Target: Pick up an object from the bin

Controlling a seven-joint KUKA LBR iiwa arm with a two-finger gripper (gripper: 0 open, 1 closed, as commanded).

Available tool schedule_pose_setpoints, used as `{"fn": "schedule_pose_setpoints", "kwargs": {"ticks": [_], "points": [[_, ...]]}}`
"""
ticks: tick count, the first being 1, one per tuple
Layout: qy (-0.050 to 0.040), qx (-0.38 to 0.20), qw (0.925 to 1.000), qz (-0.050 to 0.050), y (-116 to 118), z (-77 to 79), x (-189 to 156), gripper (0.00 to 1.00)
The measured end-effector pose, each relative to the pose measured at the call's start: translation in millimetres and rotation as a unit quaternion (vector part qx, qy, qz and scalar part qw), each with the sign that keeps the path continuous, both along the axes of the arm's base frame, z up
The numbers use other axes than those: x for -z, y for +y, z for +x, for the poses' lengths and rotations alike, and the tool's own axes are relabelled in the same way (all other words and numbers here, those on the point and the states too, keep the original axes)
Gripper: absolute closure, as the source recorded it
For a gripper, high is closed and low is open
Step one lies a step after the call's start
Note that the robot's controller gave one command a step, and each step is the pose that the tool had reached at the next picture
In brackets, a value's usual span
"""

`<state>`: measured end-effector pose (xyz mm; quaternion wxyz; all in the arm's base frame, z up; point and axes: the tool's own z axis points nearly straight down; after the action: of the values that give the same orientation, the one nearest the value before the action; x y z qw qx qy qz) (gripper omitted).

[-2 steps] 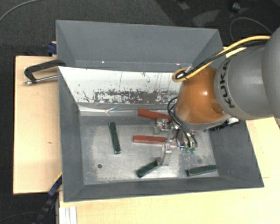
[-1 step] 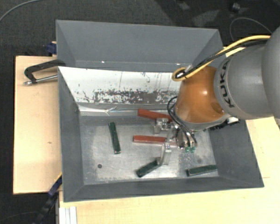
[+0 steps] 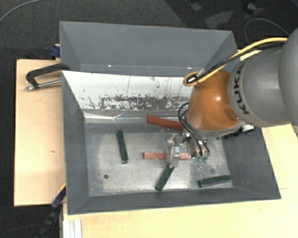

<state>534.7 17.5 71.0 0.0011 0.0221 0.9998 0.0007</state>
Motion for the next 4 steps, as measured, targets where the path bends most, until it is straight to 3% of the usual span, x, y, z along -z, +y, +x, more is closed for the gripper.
{"fn": "schedule_pose_setpoints", "kwargs": {"ticks": [2, 4], "points": [[-0.0022, 0.0, 1.0, 0.0, 1, 3.1, -25, 1.0], [-0.0035, 0.0, 1.0, 0.0, 2, 7.5, -97, 1.0]]}}
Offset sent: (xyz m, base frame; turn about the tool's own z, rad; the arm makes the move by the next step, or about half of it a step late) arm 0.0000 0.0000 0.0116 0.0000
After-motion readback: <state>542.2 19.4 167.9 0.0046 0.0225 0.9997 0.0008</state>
